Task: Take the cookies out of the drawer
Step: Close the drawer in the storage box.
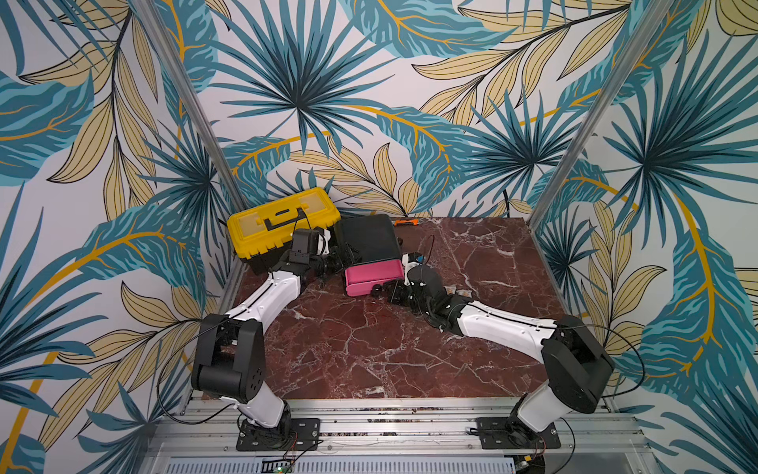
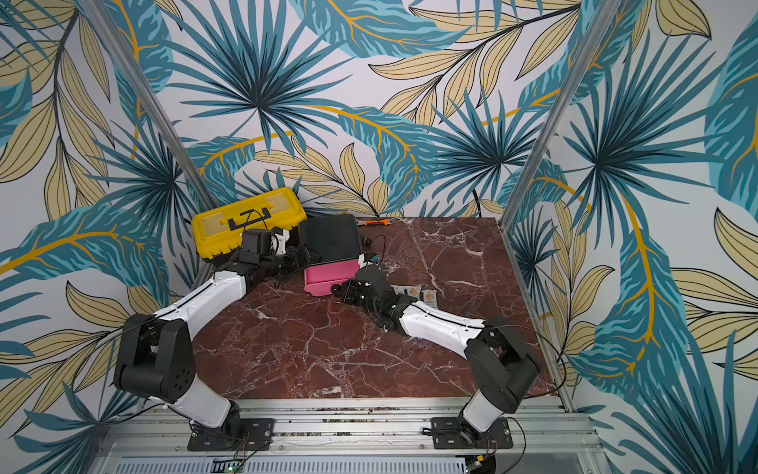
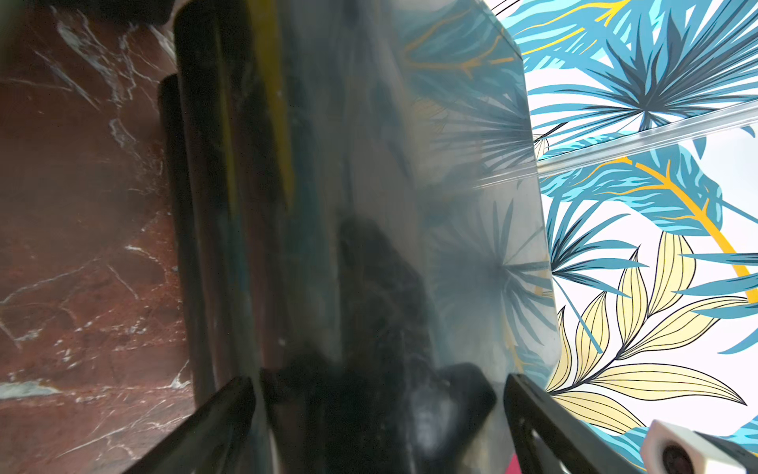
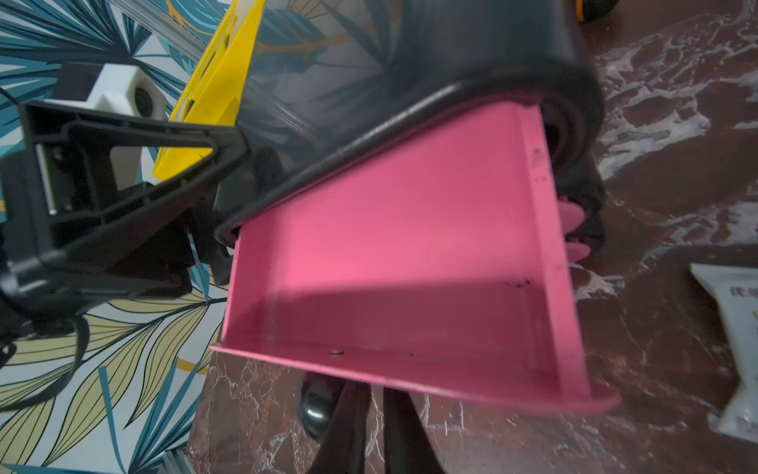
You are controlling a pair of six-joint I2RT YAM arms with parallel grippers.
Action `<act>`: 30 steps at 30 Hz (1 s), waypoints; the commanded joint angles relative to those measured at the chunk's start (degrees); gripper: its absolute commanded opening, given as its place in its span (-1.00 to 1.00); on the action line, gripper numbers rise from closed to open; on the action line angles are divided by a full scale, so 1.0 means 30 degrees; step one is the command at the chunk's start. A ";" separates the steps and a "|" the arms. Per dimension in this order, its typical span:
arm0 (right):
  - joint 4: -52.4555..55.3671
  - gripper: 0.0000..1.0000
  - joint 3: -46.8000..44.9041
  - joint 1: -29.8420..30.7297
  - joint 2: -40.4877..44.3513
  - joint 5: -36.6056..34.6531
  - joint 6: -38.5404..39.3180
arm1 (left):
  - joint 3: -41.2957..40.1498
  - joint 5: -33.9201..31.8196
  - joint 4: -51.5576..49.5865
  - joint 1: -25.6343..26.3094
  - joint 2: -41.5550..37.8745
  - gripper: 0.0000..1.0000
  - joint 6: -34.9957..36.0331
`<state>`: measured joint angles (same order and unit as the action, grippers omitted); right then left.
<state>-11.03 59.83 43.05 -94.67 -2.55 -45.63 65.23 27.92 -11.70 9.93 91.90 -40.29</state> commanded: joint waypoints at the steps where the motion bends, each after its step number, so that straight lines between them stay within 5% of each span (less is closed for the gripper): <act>1: -0.1428 -0.70 0.0831 0.0099 -0.1129 -0.0228 0.0094 | 0.0122 -0.0464 -0.0747 0.0245 -0.0945 1.00 0.0700; 22: -1.0165 -0.46 -0.0562 -0.0402 -0.3554 -0.1422 -0.1768 | 0.0221 -0.2210 -0.4068 0.0973 -0.3646 1.00 0.3269; 30: -1.4389 -0.28 -0.4693 -0.0352 -0.2632 -0.3142 -0.3252 | 0.2108 -0.1298 -0.4941 0.0789 -0.2730 1.00 0.3479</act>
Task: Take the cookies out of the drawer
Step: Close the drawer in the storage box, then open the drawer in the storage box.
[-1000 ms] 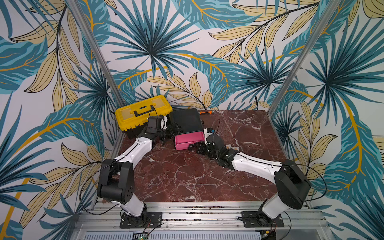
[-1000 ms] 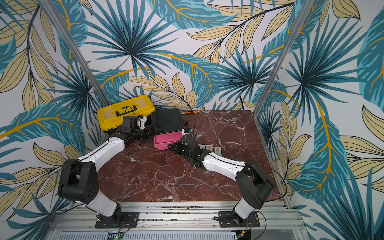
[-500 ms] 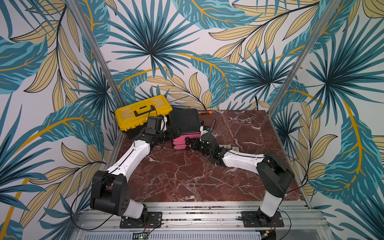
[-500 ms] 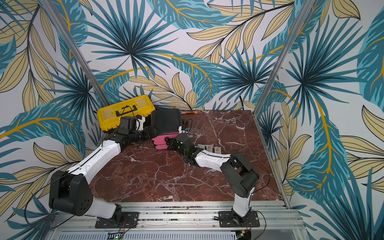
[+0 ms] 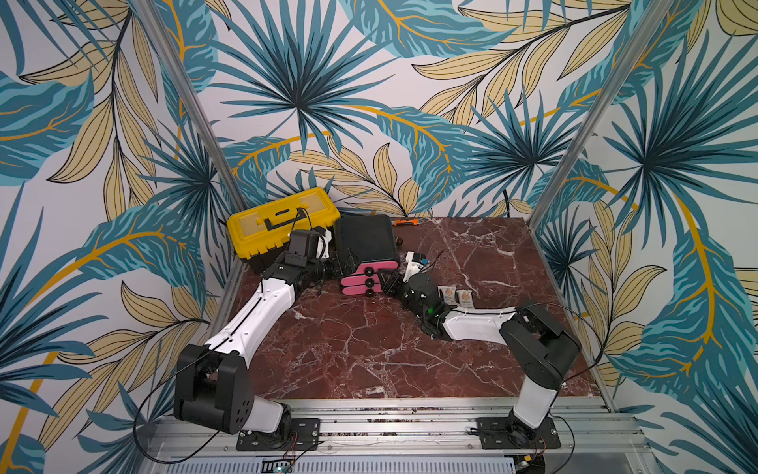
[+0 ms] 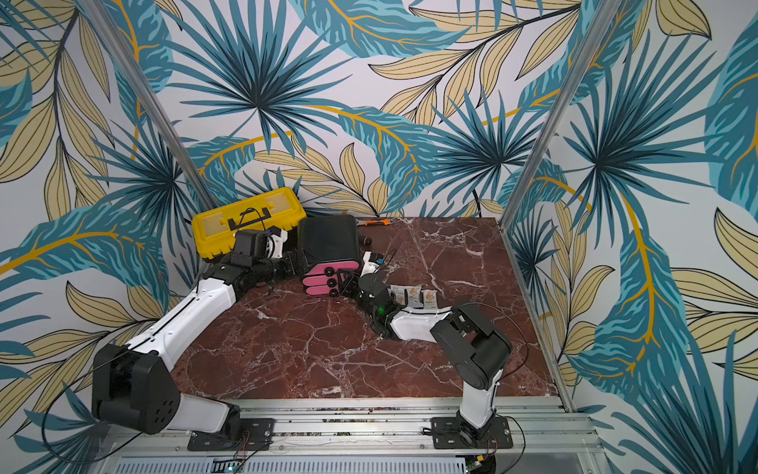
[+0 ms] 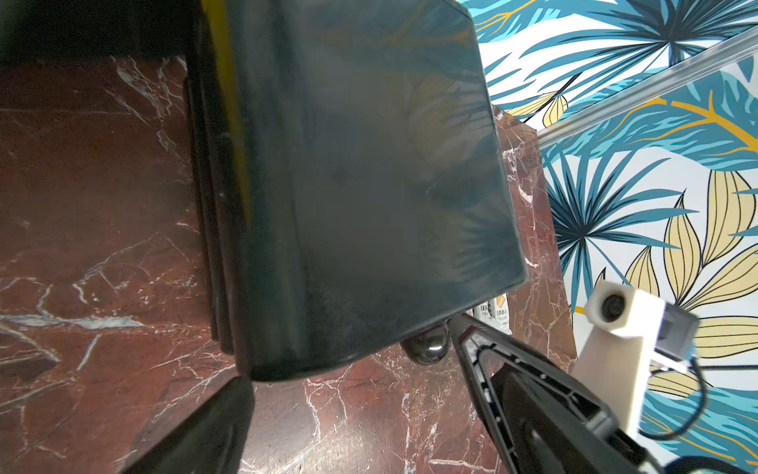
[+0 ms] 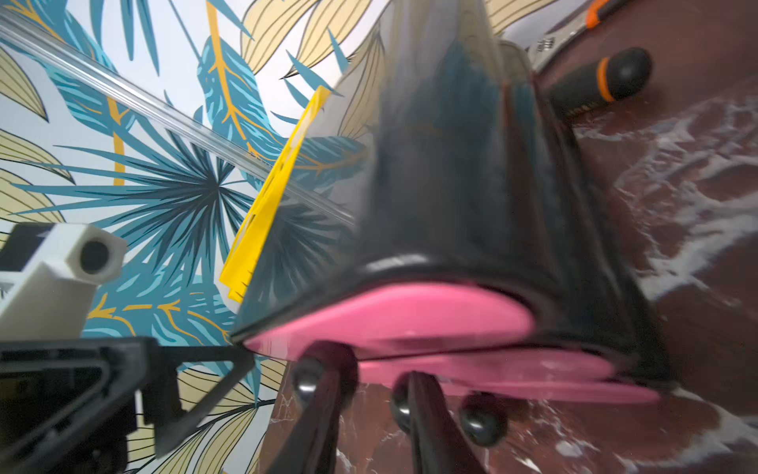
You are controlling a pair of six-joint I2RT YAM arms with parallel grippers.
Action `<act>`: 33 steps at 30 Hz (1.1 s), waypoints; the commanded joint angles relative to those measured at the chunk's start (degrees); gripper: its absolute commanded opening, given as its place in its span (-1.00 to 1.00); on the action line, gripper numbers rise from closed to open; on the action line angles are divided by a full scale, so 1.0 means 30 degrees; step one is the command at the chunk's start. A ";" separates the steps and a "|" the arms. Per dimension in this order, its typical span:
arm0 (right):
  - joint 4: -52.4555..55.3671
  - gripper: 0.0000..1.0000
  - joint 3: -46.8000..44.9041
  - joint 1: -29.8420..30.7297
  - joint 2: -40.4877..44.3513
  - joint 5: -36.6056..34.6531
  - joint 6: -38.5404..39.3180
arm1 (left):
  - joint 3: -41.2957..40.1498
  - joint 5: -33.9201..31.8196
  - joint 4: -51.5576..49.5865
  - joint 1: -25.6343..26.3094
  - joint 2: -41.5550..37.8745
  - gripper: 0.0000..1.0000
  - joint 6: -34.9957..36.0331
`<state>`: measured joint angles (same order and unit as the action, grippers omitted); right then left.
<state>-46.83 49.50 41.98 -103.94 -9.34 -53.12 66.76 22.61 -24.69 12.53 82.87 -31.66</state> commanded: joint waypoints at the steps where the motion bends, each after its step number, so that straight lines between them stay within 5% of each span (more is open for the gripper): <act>1: -0.2817 -0.24 -0.1556 0.0003 0.0393 -0.0698 -0.0810 | 0.2057 0.0119 -0.0865 -0.0080 0.0343 1.00 0.0859; 9: -0.4833 0.18 -0.1970 0.0326 -0.1439 0.1097 -0.1286 | 0.2616 -0.2100 -0.0081 -0.0077 0.0981 1.00 0.2682; 15: -0.5491 0.24 -0.1934 0.0371 -0.2287 0.0892 -0.1640 | 0.1557 -0.0832 0.1939 -0.0623 0.1701 1.00 0.1762; 33: -0.4473 0.35 -0.1718 0.0671 -0.2611 0.0332 -0.1845 | 0.1476 0.0343 0.1083 -0.0633 0.2408 1.00 0.1123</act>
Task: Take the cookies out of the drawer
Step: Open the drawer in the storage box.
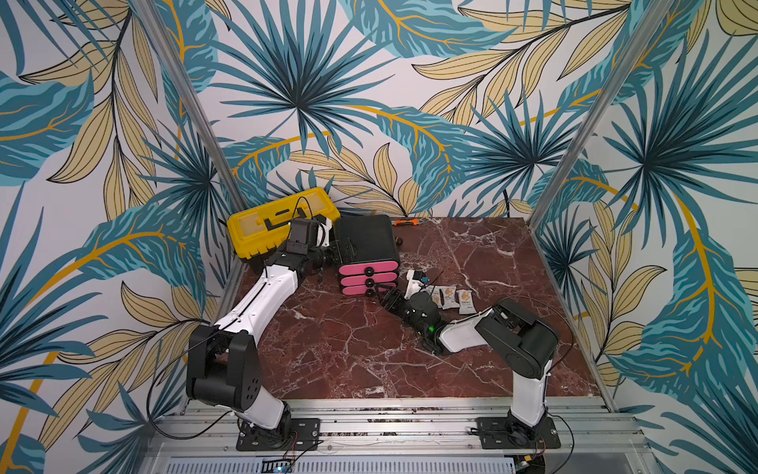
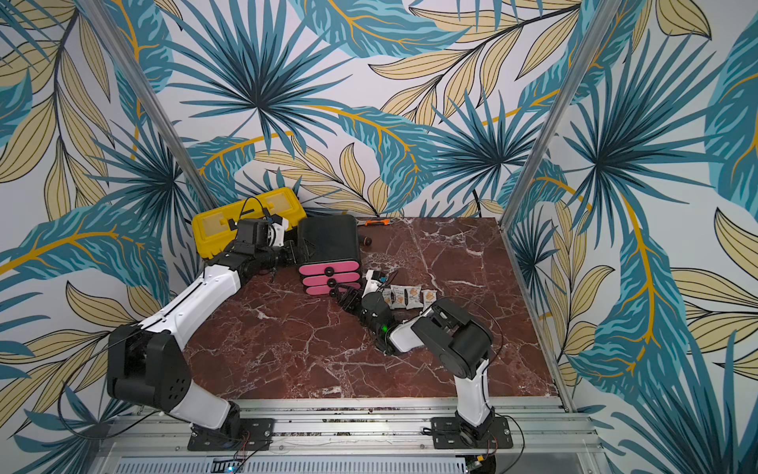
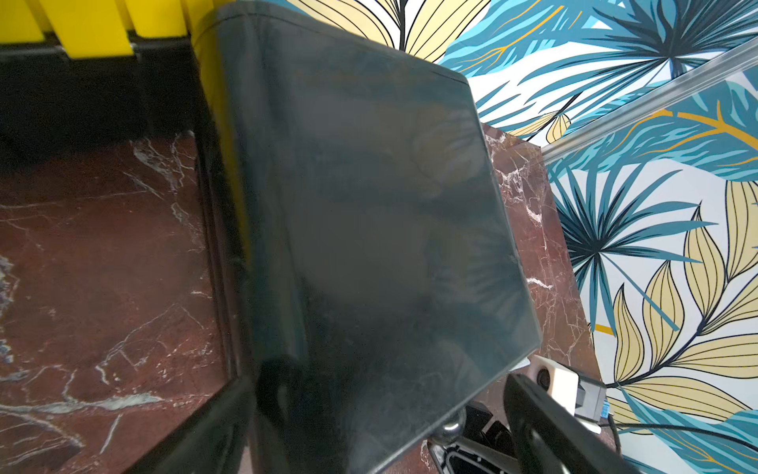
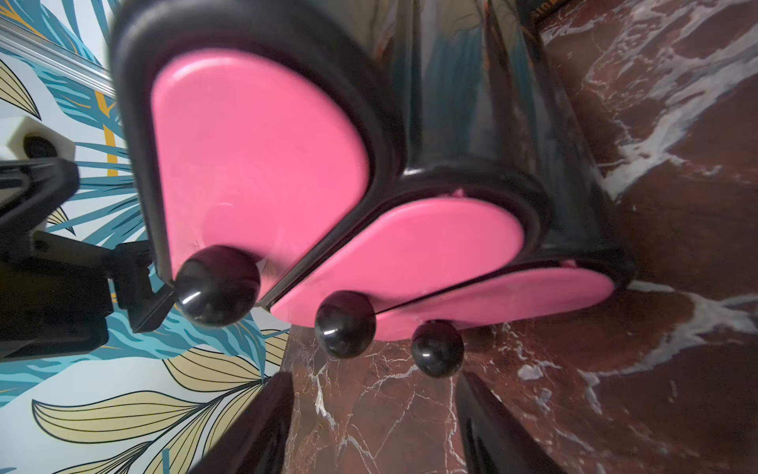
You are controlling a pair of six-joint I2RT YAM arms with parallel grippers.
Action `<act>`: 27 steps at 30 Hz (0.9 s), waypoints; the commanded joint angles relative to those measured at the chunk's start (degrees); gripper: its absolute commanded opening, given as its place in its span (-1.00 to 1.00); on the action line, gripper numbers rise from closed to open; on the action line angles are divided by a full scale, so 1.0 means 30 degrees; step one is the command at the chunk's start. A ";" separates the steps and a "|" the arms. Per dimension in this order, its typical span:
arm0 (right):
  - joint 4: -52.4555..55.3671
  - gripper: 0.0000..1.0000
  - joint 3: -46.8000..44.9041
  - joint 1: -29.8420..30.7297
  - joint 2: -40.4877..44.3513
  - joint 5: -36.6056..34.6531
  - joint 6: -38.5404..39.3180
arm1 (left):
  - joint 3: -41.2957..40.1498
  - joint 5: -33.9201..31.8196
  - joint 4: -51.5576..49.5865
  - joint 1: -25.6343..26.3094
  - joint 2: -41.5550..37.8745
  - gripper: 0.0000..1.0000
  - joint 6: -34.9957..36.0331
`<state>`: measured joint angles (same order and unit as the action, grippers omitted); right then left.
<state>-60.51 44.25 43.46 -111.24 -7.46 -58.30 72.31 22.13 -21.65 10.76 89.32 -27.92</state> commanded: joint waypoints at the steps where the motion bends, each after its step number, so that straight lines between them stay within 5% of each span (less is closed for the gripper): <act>1: -0.0010 0.35 0.0194 0.0190 -0.0390 -0.0280 -0.0224 | -0.0401 0.0461 0.0090 -0.0029 0.0299 1.00 -0.0140; 12: -0.2681 0.35 0.1633 0.0424 -0.2672 -0.0453 -0.1323 | -0.0314 0.0555 -0.0139 0.0481 0.0915 1.00 -0.0241; 27: -0.0460 0.22 0.3798 0.0454 -0.3177 -0.0141 -0.1646 | 0.0671 0.0610 -0.1692 0.0907 0.1590 1.00 0.0270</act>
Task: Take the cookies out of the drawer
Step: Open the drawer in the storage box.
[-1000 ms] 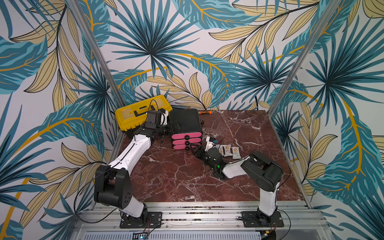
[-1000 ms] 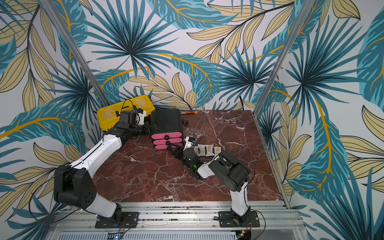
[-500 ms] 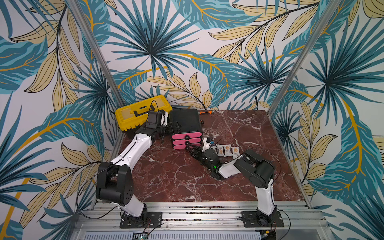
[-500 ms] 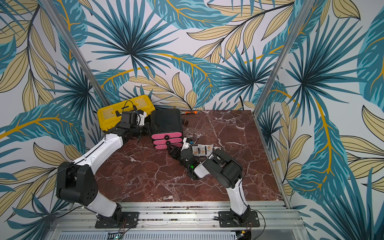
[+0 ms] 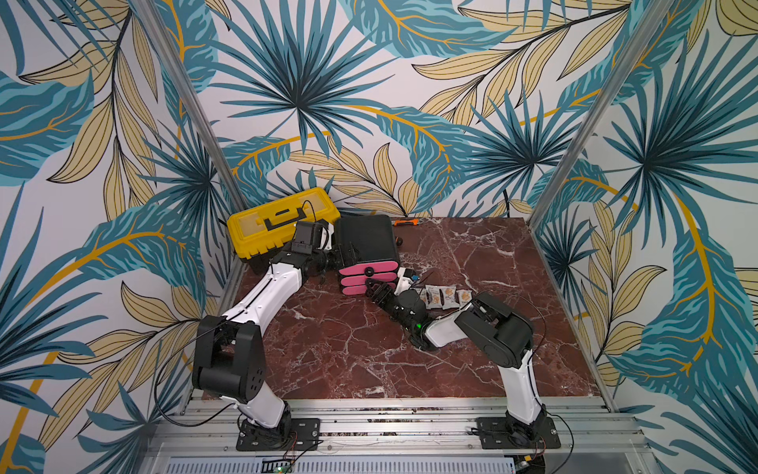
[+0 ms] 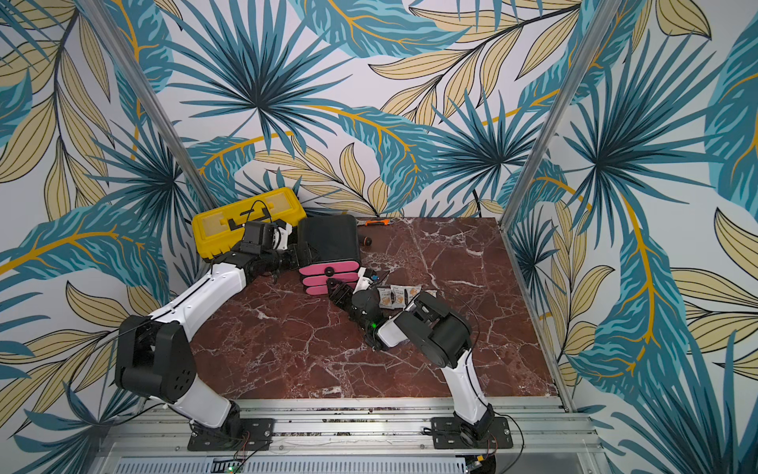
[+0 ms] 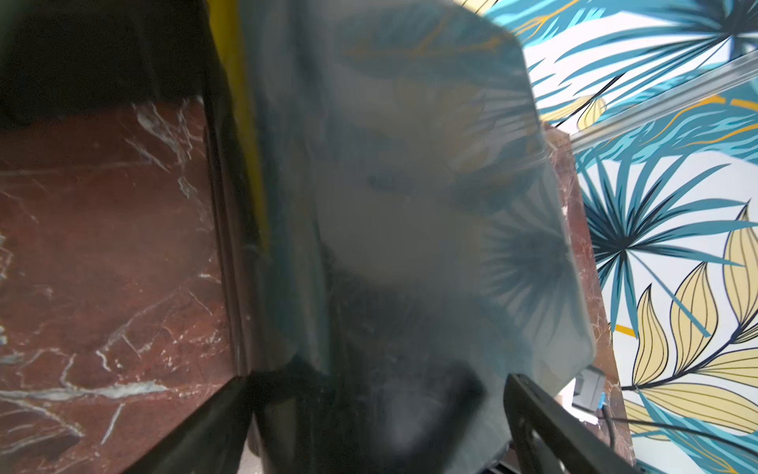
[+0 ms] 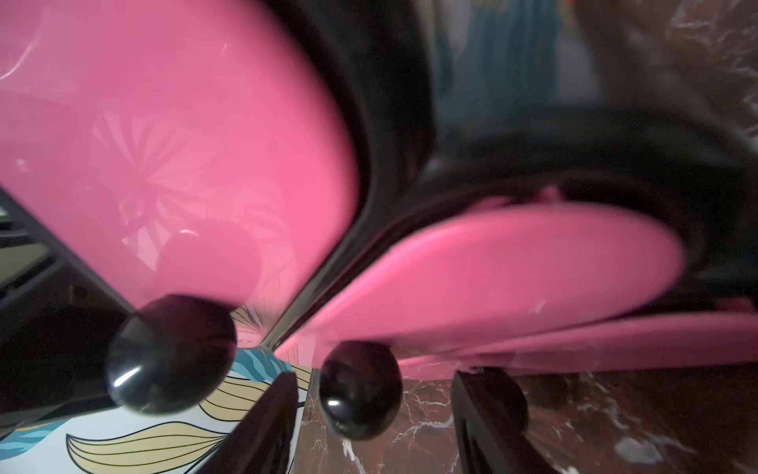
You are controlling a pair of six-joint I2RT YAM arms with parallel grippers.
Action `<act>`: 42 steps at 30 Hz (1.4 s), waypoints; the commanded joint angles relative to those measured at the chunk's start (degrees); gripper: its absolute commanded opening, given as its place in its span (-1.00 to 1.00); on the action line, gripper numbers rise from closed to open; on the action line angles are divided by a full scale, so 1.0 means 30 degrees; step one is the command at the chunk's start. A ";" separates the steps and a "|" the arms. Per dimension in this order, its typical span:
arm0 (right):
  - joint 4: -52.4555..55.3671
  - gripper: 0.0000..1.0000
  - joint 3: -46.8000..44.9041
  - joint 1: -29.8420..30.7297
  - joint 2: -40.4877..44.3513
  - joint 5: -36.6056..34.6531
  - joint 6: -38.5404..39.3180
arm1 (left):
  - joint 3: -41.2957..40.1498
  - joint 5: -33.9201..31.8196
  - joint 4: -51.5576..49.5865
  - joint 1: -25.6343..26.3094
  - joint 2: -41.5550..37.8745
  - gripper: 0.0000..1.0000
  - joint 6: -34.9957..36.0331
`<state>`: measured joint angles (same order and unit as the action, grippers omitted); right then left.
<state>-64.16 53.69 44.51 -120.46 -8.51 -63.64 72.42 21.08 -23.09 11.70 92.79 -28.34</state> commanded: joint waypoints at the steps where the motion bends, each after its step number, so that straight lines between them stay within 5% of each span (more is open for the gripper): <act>1: 0.1007 0.16 0.0860 0.0104 -0.0168 0.0323 0.0037 | 0.0644 0.0800 -0.1294 0.0609 0.0347 1.00 0.0502; 9: 0.1431 -0.23 0.0577 0.0104 0.0190 0.0025 0.0228 | 0.0273 0.0770 -0.0930 0.0660 -0.0270 1.00 0.0481; 19: 0.5284 -0.48 -0.0665 0.0397 0.2710 -0.0823 0.0366 | 0.0382 0.0837 -0.1048 0.0666 -0.0353 1.00 0.0657; 42: 1.0760 -0.51 -0.4205 0.3388 0.7611 -0.3002 0.1254 | -0.0253 -0.0709 -0.0334 0.0656 -0.2465 1.00 0.1592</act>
<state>-37.80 42.65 53.28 -99.77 -14.61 -61.43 72.62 21.21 -25.82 13.34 90.24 -25.74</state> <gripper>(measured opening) 0.359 0.999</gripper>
